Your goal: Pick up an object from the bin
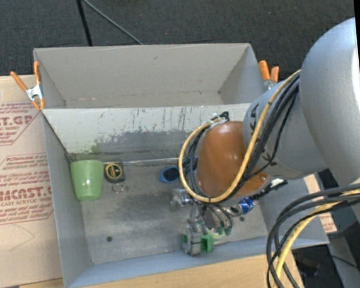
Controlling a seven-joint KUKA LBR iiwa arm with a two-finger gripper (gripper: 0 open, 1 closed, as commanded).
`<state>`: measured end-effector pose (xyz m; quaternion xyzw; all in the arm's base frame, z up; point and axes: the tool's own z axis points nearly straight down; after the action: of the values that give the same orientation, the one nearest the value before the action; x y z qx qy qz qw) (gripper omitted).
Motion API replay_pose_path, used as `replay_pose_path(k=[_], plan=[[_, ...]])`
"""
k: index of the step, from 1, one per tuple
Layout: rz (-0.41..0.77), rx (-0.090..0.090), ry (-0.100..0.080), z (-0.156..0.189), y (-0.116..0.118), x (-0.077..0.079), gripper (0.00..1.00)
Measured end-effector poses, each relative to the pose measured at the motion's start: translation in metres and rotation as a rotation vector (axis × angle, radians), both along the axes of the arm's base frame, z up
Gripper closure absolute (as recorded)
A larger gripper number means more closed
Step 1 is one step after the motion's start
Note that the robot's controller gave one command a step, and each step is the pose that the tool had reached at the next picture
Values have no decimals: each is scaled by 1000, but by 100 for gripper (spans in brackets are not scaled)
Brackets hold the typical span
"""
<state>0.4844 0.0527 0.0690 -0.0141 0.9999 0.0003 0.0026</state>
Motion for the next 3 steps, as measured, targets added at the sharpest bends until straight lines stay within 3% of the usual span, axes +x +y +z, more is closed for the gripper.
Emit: replay_pose_path(k=[1, 2, 3], plan=[[306, -1, 2, 49, -7, 2, 0], [471, -2, -10, 2, -5, 0, 0], [471, -2, 1, 2, -5, -3, 100]])
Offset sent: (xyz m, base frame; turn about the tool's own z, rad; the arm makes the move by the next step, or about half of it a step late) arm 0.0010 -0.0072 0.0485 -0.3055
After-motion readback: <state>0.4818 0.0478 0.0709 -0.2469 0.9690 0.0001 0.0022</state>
